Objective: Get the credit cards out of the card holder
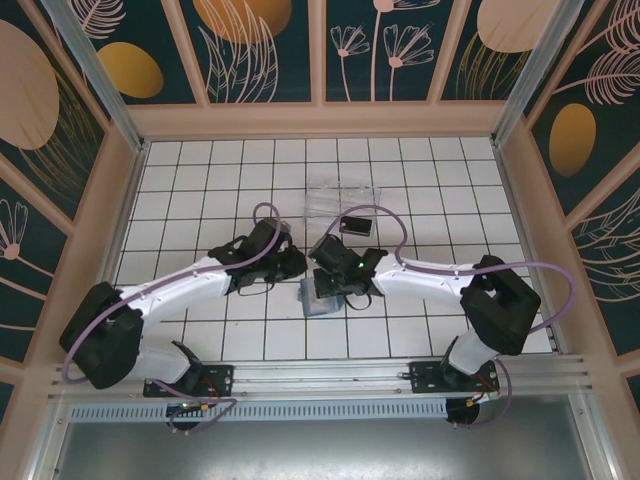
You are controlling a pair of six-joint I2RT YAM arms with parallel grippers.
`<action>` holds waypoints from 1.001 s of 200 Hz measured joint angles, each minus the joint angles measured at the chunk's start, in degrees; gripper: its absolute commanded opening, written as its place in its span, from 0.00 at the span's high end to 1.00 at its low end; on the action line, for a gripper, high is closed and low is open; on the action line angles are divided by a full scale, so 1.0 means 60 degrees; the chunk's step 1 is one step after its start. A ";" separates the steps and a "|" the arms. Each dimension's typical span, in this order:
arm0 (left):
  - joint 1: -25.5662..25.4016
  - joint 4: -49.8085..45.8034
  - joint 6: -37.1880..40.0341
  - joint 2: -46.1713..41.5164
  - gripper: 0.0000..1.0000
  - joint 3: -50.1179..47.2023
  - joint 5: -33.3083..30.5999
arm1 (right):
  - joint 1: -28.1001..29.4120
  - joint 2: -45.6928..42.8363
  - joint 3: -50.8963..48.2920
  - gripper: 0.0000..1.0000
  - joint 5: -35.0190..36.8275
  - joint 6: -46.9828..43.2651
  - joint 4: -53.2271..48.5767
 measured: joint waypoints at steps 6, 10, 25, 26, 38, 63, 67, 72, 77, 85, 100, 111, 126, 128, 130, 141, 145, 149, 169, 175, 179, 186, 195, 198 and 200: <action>0.0087 -0.0004 -0.0055 -0.0182 0.83 -0.0073 0.0022 | -0.0025 0.0000 -0.0062 0.99 -0.0142 0.0062 0.0302; 0.0135 -0.0004 -0.0098 -0.0284 0.83 -0.0102 0.0025 | -0.0047 0.0000 -0.0117 0.99 -0.0273 0.0127 0.0521; 0.0270 -0.0029 -0.0175 -0.0525 0.83 -0.0113 0.0040 | -0.0149 0.0004 -0.0310 0.99 -0.0674 0.0368 0.1275; 0.0273 -0.0029 -0.0178 -0.0532 0.83 -0.0109 0.0051 | -0.0160 0.0004 -0.0331 0.99 -0.0710 0.0401 0.1351; 0.0280 -0.0033 -0.0222 -0.0543 0.84 -0.0109 0.0178 | -0.0266 0.0004 -0.0525 0.99 -0.1027 0.0608 0.1967; 0.0222 -0.0033 -0.0408 -0.0393 0.86 -0.0109 0.0423 | -0.0539 0.0004 -0.1137 0.99 -0.1566 0.0998 0.3126; 0.0208 -0.0022 -0.0466 -0.0353 0.86 -0.0109 0.0455 | -0.0597 0.0000 -0.1275 0.99 -0.1643 0.1078 0.3308; 0.0182 0.0004 -0.0510 -0.0302 0.87 -0.0113 0.0484 | -0.0663 0.0000 -0.1446 0.99 -0.1749 0.1147 0.3537; 0.0146 0.0036 -0.0554 -0.0244 0.87 -0.0120 0.0495 | -0.0736 0.0000 -0.1636 0.99 -0.1858 0.1217 0.3774; 0.0084 0.0153 -0.0656 -0.0138 0.88 -0.0164 0.0503 | -0.0852 0.0000 -0.1938 0.99 -0.2033 0.1355 0.4135; -0.0018 0.0412 -0.0856 0.0066 0.89 -0.0353 0.0521 | -0.1060 0.0000 -0.2546 0.98 -0.2331 0.1599 0.4852; -0.0087 0.0565 -0.0980 0.0222 0.89 -0.0535 0.0525 | -0.1206 -0.0007 -0.2925 0.98 -0.2543 0.1741 0.5337; -0.0171 0.0732 -0.1188 0.0481 0.89 -0.0758 0.0525 | -0.1366 -0.0055 -0.3340 0.97 -0.2798 0.1938 0.5894; -0.0186 0.0761 -0.1220 0.0521 0.89 -0.0780 0.0525 | -0.1388 -0.0055 -0.3388 0.97 -0.2823 0.1953 0.5963; -0.0193 0.0772 -0.1217 0.0539 0.89 -0.0794 0.0525 | -0.1410 -0.0066 -0.3428 0.97 -0.2860 0.1974 0.6029; -0.0251 0.0871 -0.1326 0.0696 0.89 -0.0874 0.0528 | -0.1494 -0.0117 -0.3606 0.97 -0.3009 0.2036 0.6324; -0.0277 0.0889 -0.1348 0.0743 0.89 -0.0882 0.0528 | -0.1515 -0.0131 -0.3657 0.96 -0.3045 0.2087 0.6415; -0.0299 0.0907 -0.1366 0.0794 0.89 -0.0889 0.0528 | -0.1537 -0.0142 -0.3694 0.96 -0.3089 0.2102 0.6492; -0.0353 0.1078 -0.1424 0.0969 0.90 -0.0951 0.0528 | -0.1581 -0.0171 -0.3741 0.93 -0.3202 0.2171 0.6637; -0.0357 0.1126 -0.1428 0.1009 0.90 -0.0984 0.0528 | -0.1581 -0.0189 -0.3741 0.92 -0.3206 0.2167 0.6630; -0.0357 0.1158 -0.1428 0.1038 0.90 -0.1009 0.0528 | -0.1581 -0.0204 -0.3741 0.91 -0.3202 0.2167 0.6619; -0.0357 0.1224 -0.1435 0.1096 0.90 -0.1056 0.0528 | -0.1581 -0.0233 -0.3741 0.88 -0.3198 0.2167 0.6579; -0.0357 0.1330 -0.1457 0.1184 0.90 -0.1144 0.0528 | -0.1581 -0.0328 -0.3716 0.85 -0.3151 0.2135 0.6357; -0.0357 0.1355 -0.1457 0.1206 0.90 -0.1177 0.0528 | -0.1581 -0.0368 -0.3708 0.84 -0.3140 0.2095 0.6255; -0.0357 0.1370 -0.1457 0.1228 0.90 -0.1198 0.0528 | -0.1581 -0.0408 -0.3701 0.84 -0.3089 0.2095 0.6175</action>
